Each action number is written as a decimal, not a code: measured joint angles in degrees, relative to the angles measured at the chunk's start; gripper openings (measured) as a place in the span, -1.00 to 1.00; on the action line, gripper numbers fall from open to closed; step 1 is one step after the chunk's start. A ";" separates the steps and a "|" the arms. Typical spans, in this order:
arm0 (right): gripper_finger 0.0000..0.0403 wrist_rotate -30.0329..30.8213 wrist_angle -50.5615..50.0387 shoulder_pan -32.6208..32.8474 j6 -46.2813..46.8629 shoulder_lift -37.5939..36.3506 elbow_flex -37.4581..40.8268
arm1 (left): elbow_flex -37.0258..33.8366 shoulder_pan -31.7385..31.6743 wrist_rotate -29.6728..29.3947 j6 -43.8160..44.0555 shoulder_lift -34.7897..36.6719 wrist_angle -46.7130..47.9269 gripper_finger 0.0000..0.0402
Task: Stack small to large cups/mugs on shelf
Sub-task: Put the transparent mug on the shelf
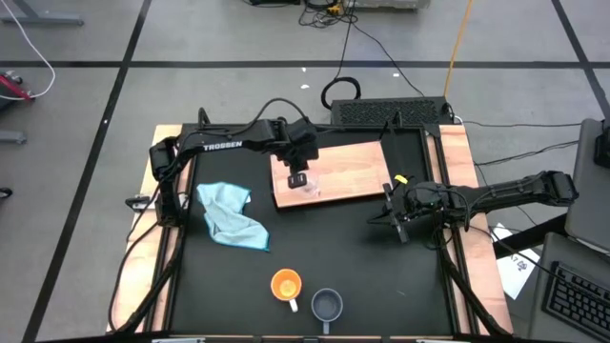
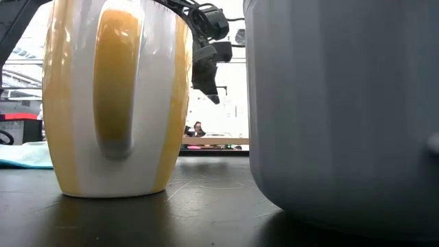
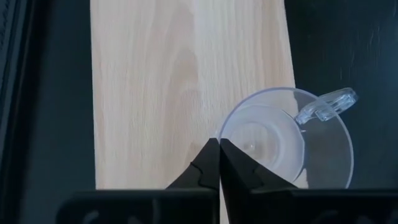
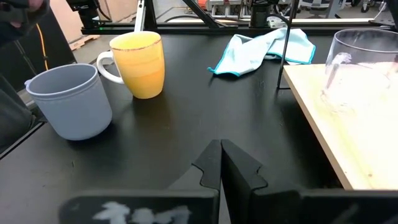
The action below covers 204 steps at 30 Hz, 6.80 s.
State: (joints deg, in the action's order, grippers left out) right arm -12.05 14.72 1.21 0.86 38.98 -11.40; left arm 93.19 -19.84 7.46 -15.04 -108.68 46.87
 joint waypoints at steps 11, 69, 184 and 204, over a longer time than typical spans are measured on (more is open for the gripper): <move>-1.00 0.02 0.00 0.00 0.01 0.00 0.02 | 0.01 -2.52 5.26 -11.15 -0.24 1.82 -0.99; -1.00 3.30 -0.90 0.02 0.66 0.20 0.04 | -0.01 3.44 -8.91 -28.31 0.47 2.26 -1.00; -1.00 3.23 3.48 0.02 -0.04 0.21 0.05 | -41.61 14.45 -18.70 11.68 57.92 -31.29 -1.00; -1.00 3.44 -4.54 -1.65 1.62 15.58 -17.57 | -68.31 15.15 -20.99 15.38 71.32 -47.49 -1.00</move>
State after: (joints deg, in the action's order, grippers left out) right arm -8.61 10.18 -0.44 2.49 54.56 -28.96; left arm 24.88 -4.69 -13.52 0.34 -37.36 -0.62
